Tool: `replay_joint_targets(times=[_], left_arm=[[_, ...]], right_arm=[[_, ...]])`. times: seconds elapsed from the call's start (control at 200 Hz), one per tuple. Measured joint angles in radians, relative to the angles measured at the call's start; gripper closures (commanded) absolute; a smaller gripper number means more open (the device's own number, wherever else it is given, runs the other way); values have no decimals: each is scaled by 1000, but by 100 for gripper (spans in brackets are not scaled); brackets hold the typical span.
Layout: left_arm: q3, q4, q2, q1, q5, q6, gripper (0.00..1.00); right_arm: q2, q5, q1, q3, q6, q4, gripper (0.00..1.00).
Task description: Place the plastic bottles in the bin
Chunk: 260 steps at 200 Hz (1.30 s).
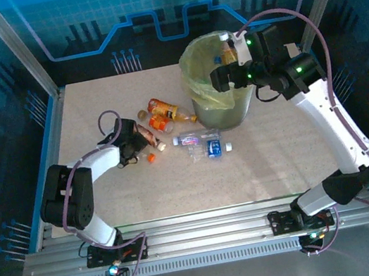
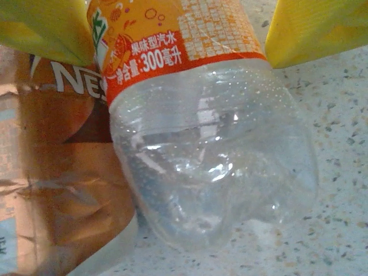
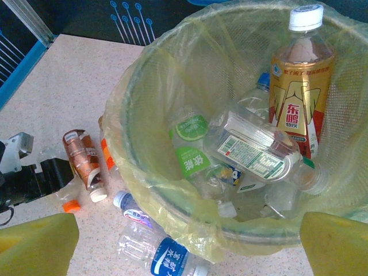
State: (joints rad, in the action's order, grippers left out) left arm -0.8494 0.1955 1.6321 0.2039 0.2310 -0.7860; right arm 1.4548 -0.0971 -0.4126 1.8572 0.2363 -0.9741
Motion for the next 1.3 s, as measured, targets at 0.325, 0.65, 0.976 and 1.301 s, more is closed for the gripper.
replay_joint_targets(times=[0.325, 0.65, 0.976, 1.301], left_arm=[[48, -20, -2, -29, -7, -3, 39], [97, -23, -75, -33, -11, -2, 44], [138, -6, -317, -33, 1, 14, 45], [187, -87, -568, 36, -31, 122, 49]], right_arm=[[17, 0, 0, 0, 4, 0, 0], [32, 1, -17, 0, 8, 0, 0], [32, 2, -27, 0, 12, 5, 0], [4, 66, -33, -51, 49, 35, 0]])
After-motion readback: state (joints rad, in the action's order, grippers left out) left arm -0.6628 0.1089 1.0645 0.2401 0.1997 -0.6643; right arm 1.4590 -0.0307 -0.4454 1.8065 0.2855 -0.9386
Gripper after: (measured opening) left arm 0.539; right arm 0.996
